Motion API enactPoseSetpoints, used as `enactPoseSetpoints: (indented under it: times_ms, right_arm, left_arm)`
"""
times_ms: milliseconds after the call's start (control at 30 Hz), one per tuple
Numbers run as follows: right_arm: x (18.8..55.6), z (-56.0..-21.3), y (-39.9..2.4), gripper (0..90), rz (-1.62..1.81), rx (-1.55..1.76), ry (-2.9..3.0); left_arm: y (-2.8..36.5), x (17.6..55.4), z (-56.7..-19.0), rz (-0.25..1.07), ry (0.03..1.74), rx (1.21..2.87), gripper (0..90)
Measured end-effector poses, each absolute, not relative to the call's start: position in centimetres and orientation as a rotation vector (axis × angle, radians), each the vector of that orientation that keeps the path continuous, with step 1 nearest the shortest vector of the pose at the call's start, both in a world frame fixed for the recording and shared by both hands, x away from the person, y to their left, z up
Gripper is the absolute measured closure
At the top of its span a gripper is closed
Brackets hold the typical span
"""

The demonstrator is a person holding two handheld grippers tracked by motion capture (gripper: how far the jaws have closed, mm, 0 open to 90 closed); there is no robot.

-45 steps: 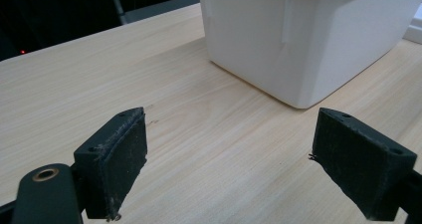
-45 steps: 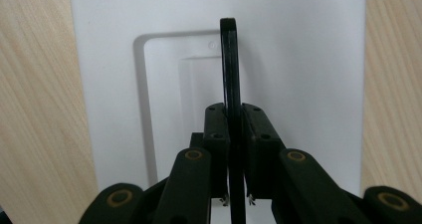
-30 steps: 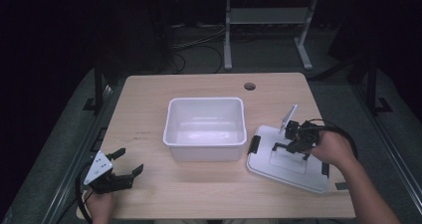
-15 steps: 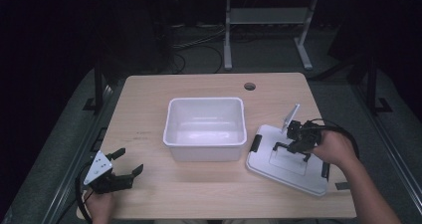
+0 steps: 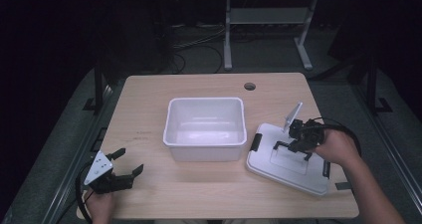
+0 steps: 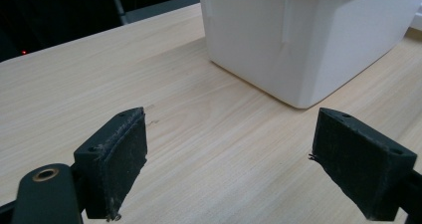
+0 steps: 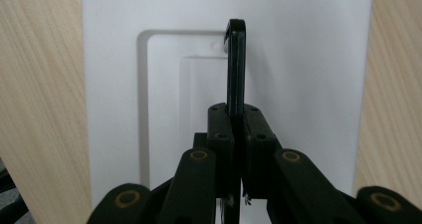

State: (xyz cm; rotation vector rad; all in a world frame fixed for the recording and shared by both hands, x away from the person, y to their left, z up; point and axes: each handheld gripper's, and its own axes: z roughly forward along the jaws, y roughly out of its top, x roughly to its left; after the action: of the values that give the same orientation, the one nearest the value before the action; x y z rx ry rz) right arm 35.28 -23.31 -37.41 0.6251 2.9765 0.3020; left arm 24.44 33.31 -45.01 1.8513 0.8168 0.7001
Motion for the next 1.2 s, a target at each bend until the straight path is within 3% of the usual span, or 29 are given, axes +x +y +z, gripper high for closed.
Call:
enactPoseSetpoints:
  times_ms: [1200]
  right_arm:
    - [34.7,-34.3,-23.7,84.5,0.275,0.556,2.976]
  left_arm:
    - [33.2,24.4,-45.0,0.703,0.817,1.854,13.5]
